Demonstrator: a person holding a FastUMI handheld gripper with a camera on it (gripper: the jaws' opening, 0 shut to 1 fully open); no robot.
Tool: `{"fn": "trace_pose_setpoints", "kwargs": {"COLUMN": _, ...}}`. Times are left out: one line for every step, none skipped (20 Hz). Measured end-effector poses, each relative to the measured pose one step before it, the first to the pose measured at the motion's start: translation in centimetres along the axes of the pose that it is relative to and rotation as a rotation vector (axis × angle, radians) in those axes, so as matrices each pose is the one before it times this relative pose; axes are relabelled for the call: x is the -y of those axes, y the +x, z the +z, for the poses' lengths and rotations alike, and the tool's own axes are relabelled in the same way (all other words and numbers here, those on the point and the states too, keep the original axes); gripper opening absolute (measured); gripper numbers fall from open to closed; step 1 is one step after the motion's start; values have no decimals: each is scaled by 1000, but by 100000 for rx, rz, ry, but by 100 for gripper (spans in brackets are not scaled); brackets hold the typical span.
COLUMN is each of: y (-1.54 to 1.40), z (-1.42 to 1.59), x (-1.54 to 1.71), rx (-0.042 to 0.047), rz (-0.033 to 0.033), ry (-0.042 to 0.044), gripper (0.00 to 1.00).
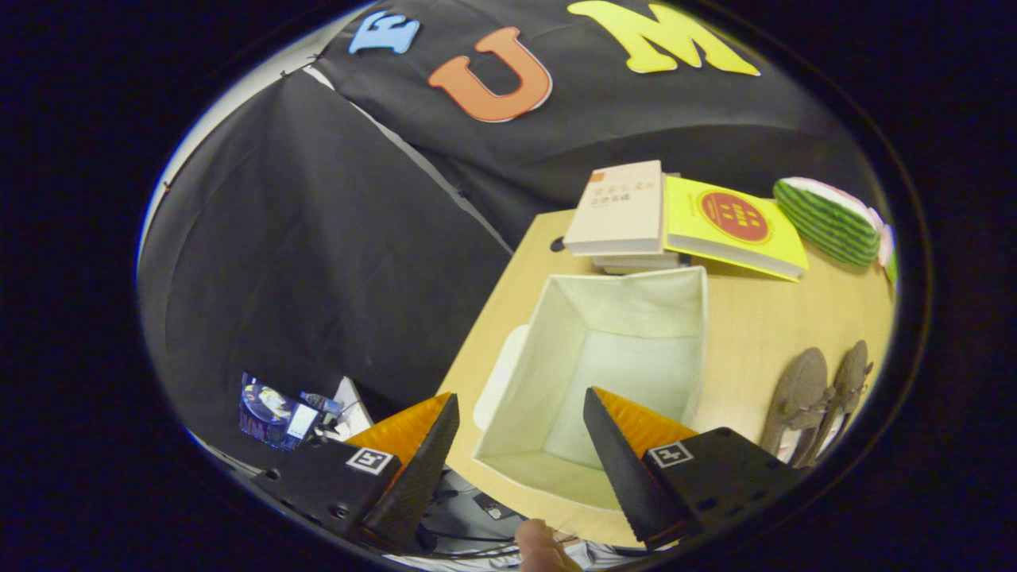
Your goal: Open the storage box then place both shoes into the box .Put the left shoe in first, then the right shoe, with the right side of both shoes facing outward in a uniform manner.
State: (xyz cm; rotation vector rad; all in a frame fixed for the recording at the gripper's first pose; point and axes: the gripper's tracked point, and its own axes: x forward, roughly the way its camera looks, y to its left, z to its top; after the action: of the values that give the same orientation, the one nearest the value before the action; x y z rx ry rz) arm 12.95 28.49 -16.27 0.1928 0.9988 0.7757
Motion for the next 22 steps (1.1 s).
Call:
{"fn": "trace_pose_setpoints", "kwargs": {"y": -531, "z": -762, "x": 1637, "rx": -2531, "rz": -3839, "ry": 380, "gripper": 100}}
{"fn": "trace_pose_setpoints", "kwargs": {"y": -444, "z": -707, "x": 1847, "rx": -2870, "rz": -4921, "ry": -238, "gripper": 100}}
{"fn": "trace_pose_setpoints", "kwargs": {"y": -267, "z": -693, "x": 1834, "rx": -2506, "rz": -4437, "ry": -1001, "gripper": 100}}
{"fn": "trace_pose_setpoints", "kwargs": {"y": -163, "z": -520, "x": 1797, "rx": -1417, "rz": -4479, "ry": -1474, "gripper": 100}}
{"fn": "trace_pose_setpoints", "kwargs": {"y": -25, "z": -658, "x": 1912, "rx": -1577, "rz": -5489, "ry": -1282, "gripper": 100}}
{"fn": "trace_pose_setpoints", "kwargs": {"y": -45, "z": -309, "x": 1773, "rx": -723, "rz": -4954, "ry": -1653, "gripper": 100}}
{"fn": "trace_pose_setpoints", "kwargs": {"y": -30, "z": -322, "x": 1651, "rx": -890, "rz": -4600, "ry": -1439, "gripper": 100}}
{"fn": "trace_pose_setpoints", "kwargs": {"y": -97, "z": -378, "x": 1262, "rx": -573, "rz": -3385, "ry": -849, "gripper": 100}}
{"fn": "trace_pose_setpoints", "kwargs": {"y": 165, "z": -385, "x": 1152, "rx": 151, "rz": -2917, "ry": 355, "gripper": 100}}
{"fn": "trace_pose_setpoints", "kwargs": {"y": 106, "z": -270, "x": 1351, "rx": -361, "rz": -3086, "ry": 950, "gripper": 100}}
{"fn": "trace_pose_setpoints", "kwargs": {"y": 159, "z": -352, "x": 1066, "rx": -290, "rz": -1562, "ry": 1524, "gripper": 100}}
{"fn": "trace_pose_setpoints", "kwargs": {"y": 127, "z": -475, "x": 911, "rx": -2080, "rz": -919, "ry": 1817, "gripper": 100}}
{"fn": "trace_pose_setpoints", "kwargs": {"y": 480, "z": -551, "x": 770, "rx": -1814, "rz": -287, "ry": 2503, "gripper": 100}}
{"fn": "trace_pose_setpoints", "kwargs": {"y": 405, "z": -387, "x": 879, "rx": -1716, "rz": -962, "ry": 3041, "gripper": 100}}
{"fn": "trace_pose_setpoints", "kwargs": {"y": 428, "z": -211, "x": 1073, "rx": -1068, "rz": -1278, "ry": 2289, "gripper": 100}}
{"fn": "trace_pose_setpoints", "kwargs": {"y": 197, "z": -420, "x": 1119, "rx": -947, "rz": -1824, "ry": 1756, "gripper": 100}}
{"fn": "trace_pose_setpoints", "kwargs": {"y": 238, "z": -603, "x": 1096, "rx": -1110, "rz": -1781, "ry": 1876, "gripper": 100}}
{"fn": "trace_pose_setpoints", "kwargs": {"y": 387, "z": -222, "x": 931, "rx": -1101, "rz": -1013, "ry": 1874, "gripper": 100}}
{"fn": "trace_pose_setpoints", "kwargs": {"y": 548, "z": -405, "x": 820, "rx": -2122, "rz": -456, "ry": 1230, "gripper": 99}}
{"fn": "trace_pose_setpoints", "kwargs": {"y": 518, "z": -301, "x": 672, "rx": -1952, "rz": -687, "ry": 966, "gripper": 97}}
{"fn": "trace_pose_setpoints", "kwargs": {"y": 791, "z": -274, "x": 1132, "rx": -1110, "rz": -2302, "ry": 824, "gripper": 93}}
{"fn": "trace_pose_setpoints", "kwargs": {"y": 593, "z": -259, "x": 1230, "rx": -1104, "rz": -3163, "ry": -169, "gripper": 93}}
